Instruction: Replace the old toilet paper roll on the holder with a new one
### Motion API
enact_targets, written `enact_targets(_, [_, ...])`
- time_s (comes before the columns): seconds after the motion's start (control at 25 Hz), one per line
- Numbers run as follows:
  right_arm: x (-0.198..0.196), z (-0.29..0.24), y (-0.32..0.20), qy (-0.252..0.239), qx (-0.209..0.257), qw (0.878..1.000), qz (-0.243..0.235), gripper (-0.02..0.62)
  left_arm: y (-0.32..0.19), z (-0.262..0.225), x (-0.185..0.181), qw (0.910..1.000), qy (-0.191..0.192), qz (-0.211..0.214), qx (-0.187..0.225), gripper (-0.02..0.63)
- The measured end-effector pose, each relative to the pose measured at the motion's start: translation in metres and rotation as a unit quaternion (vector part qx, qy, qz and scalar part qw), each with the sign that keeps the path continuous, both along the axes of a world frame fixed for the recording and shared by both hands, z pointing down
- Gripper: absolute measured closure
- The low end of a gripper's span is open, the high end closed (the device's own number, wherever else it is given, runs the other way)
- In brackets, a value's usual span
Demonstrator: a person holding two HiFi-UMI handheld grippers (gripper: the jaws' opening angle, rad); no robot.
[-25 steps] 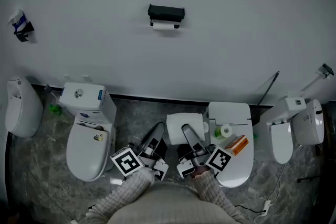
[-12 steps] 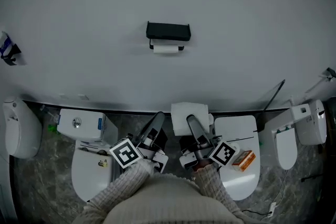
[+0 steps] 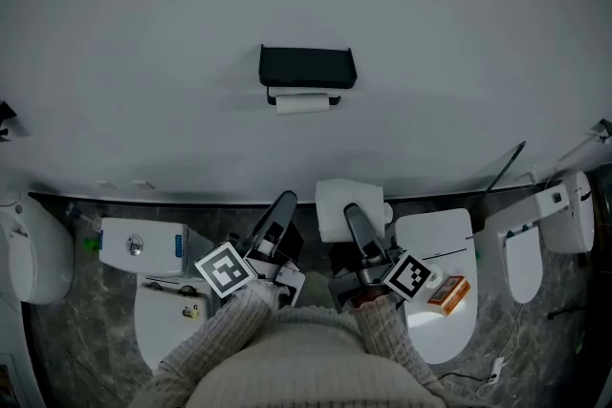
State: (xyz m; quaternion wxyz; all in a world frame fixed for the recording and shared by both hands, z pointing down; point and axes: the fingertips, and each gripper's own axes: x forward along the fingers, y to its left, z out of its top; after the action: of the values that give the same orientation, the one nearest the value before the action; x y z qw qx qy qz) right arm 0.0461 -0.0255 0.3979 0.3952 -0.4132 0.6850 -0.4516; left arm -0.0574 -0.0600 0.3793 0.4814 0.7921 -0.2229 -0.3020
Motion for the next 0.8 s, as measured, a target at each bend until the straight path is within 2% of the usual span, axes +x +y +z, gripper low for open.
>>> enact_targets(0.2, [0.007,0.003,-0.035,0.000,-0.013,1.000,-0.017,0.129,-0.038,0.002,0.008,0.9998,-0.008,-0.017,-0.010,0.600])
enact_targets(0.4, [0.009,0.001,-0.052,-0.001,-0.014,0.999,-0.036,0.129,-0.055,0.002,0.010,0.9992,0.002,-0.037,-0.014,0.600])
enact_targets(0.68, [0.020,-0.011,-0.081,0.000,0.000,0.999,-0.044,0.129,-0.083,-0.004,0.018,0.9987,0.029,-0.039,-0.013,0.600])
enact_targets(0.8, [0.014,-0.007,-0.072,0.001,0.004,0.999,-0.049,0.129,-0.077,-0.003,0.014,0.9982,0.044,-0.039,-0.012,0.600])
